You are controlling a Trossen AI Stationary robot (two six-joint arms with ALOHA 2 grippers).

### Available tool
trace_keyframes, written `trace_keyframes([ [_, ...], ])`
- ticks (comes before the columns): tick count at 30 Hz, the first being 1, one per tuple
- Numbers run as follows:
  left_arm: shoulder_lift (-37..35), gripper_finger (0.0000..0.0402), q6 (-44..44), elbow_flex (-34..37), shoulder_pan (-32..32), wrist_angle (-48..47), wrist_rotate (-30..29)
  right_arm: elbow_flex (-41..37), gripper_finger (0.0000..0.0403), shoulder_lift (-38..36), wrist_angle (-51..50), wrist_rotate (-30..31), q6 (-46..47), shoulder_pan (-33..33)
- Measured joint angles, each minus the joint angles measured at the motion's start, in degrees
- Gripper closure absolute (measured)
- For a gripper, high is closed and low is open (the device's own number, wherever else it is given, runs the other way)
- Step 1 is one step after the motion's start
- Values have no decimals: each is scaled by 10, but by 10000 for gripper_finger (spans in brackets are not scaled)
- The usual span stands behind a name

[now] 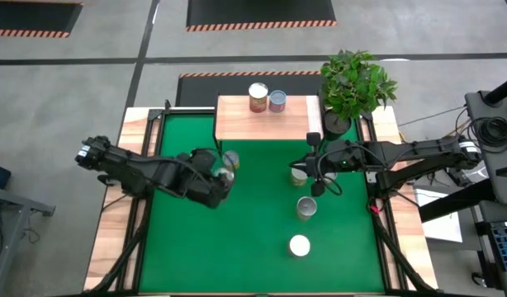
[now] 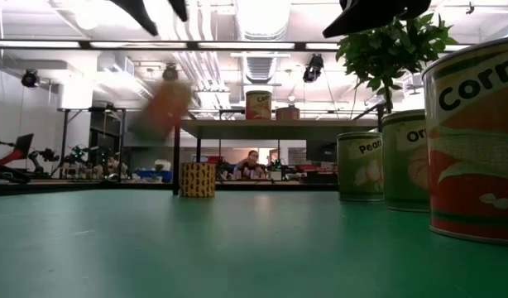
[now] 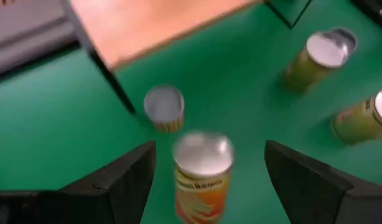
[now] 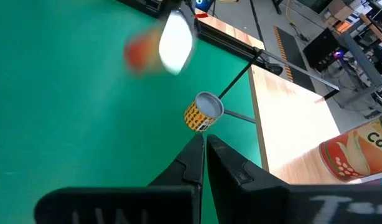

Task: Pick and place cans onto a shelf
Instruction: Put the canned green beans on the shelf

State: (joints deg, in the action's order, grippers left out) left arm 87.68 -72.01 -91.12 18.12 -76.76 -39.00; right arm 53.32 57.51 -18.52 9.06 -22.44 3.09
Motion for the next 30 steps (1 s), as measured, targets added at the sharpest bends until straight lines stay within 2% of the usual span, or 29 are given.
trace_keyframes([
  [7, 0, 144, 123, -33, -45, 38, -17, 0, 394, -5, -22, 0, 12, 0],
  [12, 6, 156, 180, -22, -40, 41, 24, -1, 394, -5, -26, 0, 14, 0],
  [15, 26, 159, 187, 2, -35, 55, 56, -1, 394, -5, -26, 0, 15, 0],
  [19, 68, 159, 167, 27, -35, 82, 128, -1, 394, -5, -25, 0, 23, 0],
  [24, 141, 150, 149, 26, -42, 111, 186, -1, 394, -5, -24, 0, 25, 0],
  [30, 190, 118, 157, -8, -44, 140, 196, -1, 394, -5, -24, 0, 29, 0],
])
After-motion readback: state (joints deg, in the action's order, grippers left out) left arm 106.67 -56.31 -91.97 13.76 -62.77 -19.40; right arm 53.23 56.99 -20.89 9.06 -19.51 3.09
